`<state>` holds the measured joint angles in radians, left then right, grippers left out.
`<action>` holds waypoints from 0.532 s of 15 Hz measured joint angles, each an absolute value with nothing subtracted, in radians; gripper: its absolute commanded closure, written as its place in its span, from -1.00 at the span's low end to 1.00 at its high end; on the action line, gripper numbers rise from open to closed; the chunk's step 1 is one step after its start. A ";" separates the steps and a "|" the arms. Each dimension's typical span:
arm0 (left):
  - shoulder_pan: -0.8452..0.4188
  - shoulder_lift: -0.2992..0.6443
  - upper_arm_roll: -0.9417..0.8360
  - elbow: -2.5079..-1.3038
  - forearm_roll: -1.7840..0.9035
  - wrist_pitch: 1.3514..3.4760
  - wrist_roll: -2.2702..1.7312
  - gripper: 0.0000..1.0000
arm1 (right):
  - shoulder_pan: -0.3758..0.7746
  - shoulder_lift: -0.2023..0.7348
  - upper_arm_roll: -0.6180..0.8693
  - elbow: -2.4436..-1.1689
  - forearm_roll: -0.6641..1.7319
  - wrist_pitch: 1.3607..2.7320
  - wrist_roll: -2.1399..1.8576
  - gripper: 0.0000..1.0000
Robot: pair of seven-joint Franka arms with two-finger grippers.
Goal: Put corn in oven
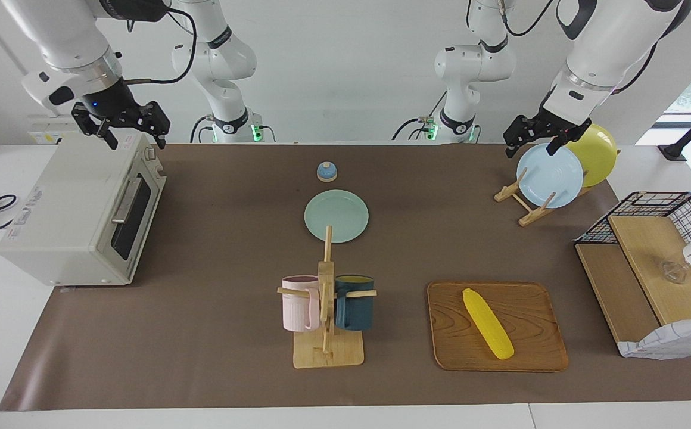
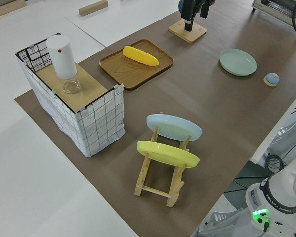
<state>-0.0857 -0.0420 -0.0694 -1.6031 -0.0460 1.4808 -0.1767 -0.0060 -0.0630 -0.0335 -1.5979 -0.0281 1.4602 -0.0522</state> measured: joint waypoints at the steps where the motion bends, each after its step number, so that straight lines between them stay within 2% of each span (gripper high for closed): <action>1: -0.086 -0.042 -0.069 -1.603 -0.046 1.481 -0.177 -1.00 | -0.006 -0.063 -0.033 -1.598 -0.028 1.460 -0.052 -1.00; 8: -0.084 -0.042 -0.068 -1.604 -0.046 1.493 -0.177 -1.00 | -0.006 -0.063 -0.034 -1.598 -0.028 1.460 -0.052 -1.00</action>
